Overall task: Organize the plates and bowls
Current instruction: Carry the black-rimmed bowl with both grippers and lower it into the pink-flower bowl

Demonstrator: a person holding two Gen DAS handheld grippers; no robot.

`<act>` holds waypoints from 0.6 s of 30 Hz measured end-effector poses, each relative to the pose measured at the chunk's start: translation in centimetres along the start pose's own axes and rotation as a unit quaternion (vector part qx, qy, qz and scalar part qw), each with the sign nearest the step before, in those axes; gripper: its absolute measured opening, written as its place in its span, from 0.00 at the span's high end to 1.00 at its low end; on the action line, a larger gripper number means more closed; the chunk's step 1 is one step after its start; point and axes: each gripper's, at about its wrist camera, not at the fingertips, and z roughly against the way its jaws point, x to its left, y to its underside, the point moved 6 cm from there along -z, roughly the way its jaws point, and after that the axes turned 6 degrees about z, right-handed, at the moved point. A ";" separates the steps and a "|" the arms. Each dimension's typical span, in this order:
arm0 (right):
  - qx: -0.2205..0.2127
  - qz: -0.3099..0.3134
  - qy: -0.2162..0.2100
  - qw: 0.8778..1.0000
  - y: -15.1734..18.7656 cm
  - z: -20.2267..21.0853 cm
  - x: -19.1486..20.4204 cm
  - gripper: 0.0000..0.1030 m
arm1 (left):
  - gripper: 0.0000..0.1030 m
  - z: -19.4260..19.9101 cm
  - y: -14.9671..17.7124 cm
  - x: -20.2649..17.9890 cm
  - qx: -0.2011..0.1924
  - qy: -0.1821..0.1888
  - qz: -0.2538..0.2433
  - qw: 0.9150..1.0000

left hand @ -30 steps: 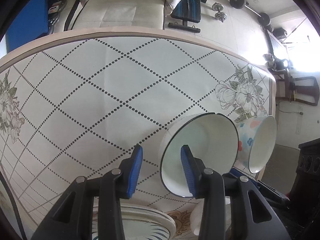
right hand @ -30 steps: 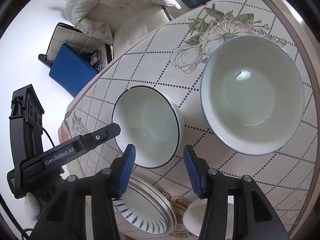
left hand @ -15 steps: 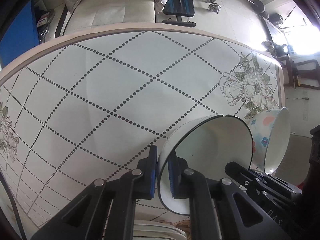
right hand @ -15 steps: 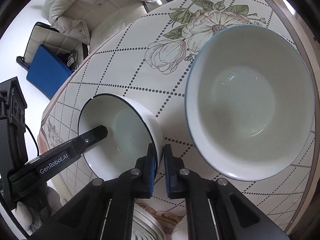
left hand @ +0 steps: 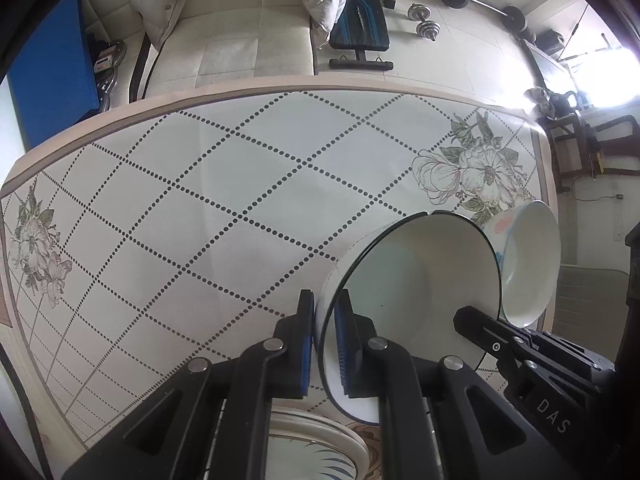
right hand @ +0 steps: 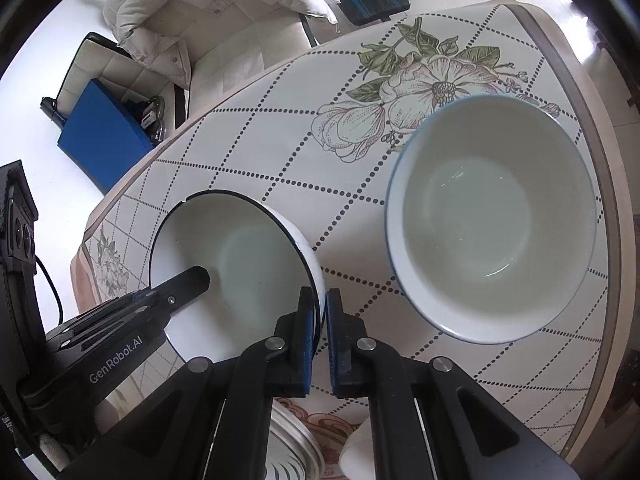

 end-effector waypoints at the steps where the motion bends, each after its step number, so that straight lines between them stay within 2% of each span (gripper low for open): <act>1: -0.002 0.004 0.000 1.000 0.1 0.4 0.1 0.93 | 0.92 0.5 0.2 -0.3 -0.003 0.000 -0.001 1.000; 10: -0.033 0.005 -0.007 0.999 2.3 5.8 -0.9 0.93 | 0.92 4.4 2.7 -3.9 -0.027 0.012 -0.025 0.999; 18: -0.049 0.007 -0.001 0.999 6.2 10.0 -3.9 0.93 | 0.92 5.5 6.7 -7.4 -0.031 0.019 -0.052 0.998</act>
